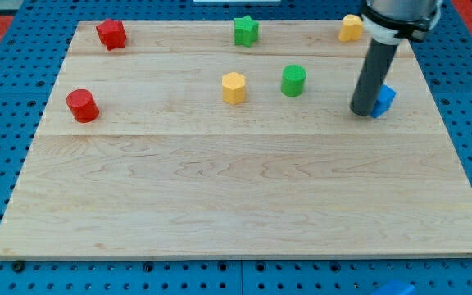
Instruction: Slide the green circle towards the bottom center of the board
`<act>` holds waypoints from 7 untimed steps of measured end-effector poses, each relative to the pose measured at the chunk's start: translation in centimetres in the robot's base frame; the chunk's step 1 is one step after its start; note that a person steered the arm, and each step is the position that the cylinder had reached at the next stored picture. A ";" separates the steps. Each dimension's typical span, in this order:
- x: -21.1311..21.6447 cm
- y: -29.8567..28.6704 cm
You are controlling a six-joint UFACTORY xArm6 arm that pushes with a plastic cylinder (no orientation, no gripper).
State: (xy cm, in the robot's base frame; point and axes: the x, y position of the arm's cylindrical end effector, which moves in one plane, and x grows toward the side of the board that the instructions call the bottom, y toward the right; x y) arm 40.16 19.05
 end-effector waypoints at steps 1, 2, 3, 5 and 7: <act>0.0 1.7; 0.0 0.9; 0.0 -3.9; -1.1 -6.8; -7.1 -6.8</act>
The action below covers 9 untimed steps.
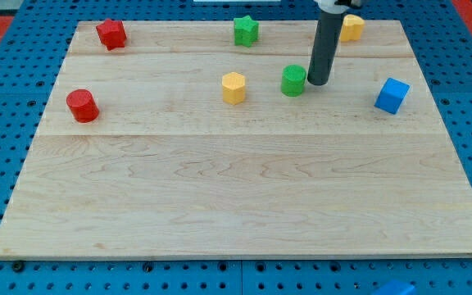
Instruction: Slide the green circle towards the bottom center of the board
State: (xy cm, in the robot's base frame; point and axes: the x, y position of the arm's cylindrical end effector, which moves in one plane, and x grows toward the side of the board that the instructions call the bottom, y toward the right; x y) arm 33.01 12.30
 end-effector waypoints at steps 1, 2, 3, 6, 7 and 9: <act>-0.1 -3.0; -0.1 -7.4; 2.5 -7.8; 1.6 -7.3; -1.2 -7.3; -2.5 -10.4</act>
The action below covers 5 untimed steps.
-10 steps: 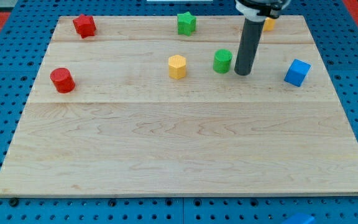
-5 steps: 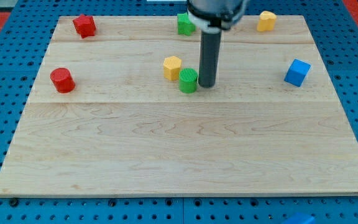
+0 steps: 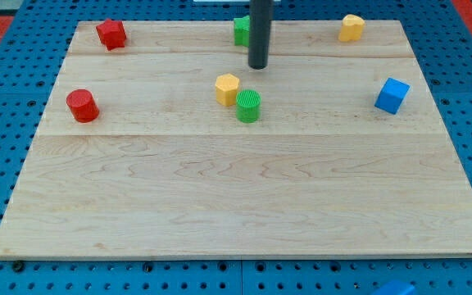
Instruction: Slide the green circle towards the bottom center of the board
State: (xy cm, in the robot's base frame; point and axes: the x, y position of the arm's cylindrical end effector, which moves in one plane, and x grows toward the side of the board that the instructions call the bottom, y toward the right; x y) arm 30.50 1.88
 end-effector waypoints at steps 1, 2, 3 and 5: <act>5.9 -0.7; 10.7 1.0; 16.0 1.0; 25.0 -1.5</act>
